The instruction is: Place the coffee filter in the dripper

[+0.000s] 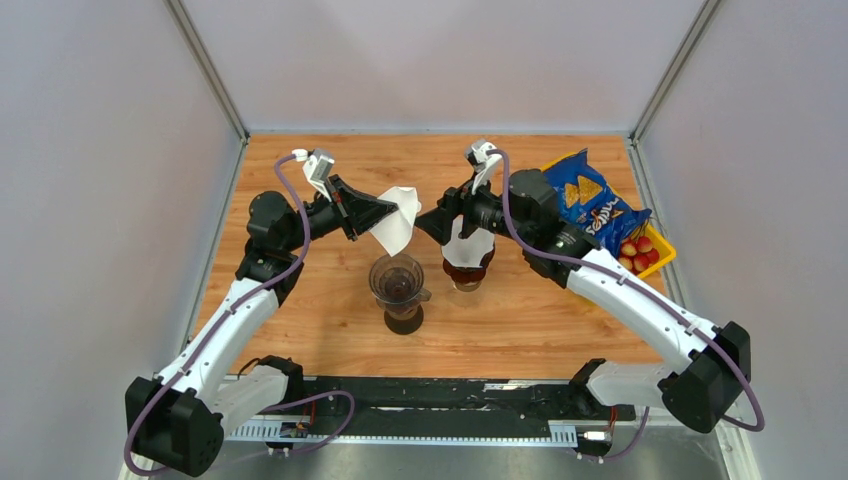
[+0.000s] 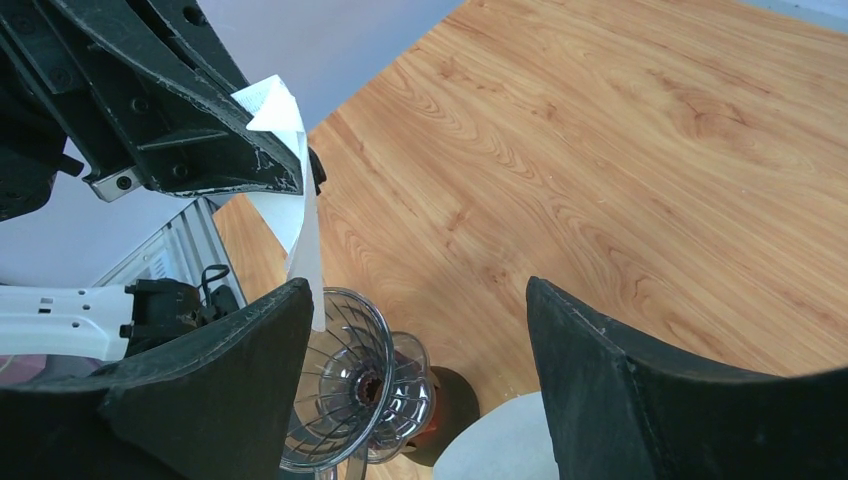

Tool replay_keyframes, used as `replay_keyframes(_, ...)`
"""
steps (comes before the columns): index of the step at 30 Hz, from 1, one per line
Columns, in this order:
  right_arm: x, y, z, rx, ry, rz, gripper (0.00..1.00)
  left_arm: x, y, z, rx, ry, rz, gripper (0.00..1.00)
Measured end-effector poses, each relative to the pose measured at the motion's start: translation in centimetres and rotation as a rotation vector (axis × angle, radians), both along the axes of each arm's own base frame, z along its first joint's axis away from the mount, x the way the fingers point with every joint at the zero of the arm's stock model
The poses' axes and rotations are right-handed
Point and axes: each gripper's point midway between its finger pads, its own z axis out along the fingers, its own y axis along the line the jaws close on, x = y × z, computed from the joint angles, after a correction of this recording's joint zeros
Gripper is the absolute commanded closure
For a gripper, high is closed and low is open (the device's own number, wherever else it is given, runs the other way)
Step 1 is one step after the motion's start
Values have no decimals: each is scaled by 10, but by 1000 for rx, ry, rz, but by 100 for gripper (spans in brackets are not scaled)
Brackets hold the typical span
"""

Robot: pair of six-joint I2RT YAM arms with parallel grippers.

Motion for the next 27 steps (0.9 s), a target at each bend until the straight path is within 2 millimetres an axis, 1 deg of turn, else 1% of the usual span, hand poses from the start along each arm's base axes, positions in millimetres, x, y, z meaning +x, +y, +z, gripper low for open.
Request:
replay_keyframes(4, -1, 3, 0, 1, 2, 16, 19, 0, 0, 0, 0, 1, -2, 100)
replay_keyframes(13, 1, 1, 2, 2, -3, 2, 18, 0, 0, -2, 6, 0, -1, 100)
replay_keyframes(17, 5, -3, 4, 2, -10, -34, 18, 0, 0, -2, 10, -5, -1, 100)
replay_keyframes(24, 22, -13, 4, -3, -13, -147, 17, -2, -1, -2, 12, -7, -14, 100)
replay_keyframes(27, 23, -15, 4, 0, -9, -162, 17, -2, -1, -2, 13, -6, -15, 100)
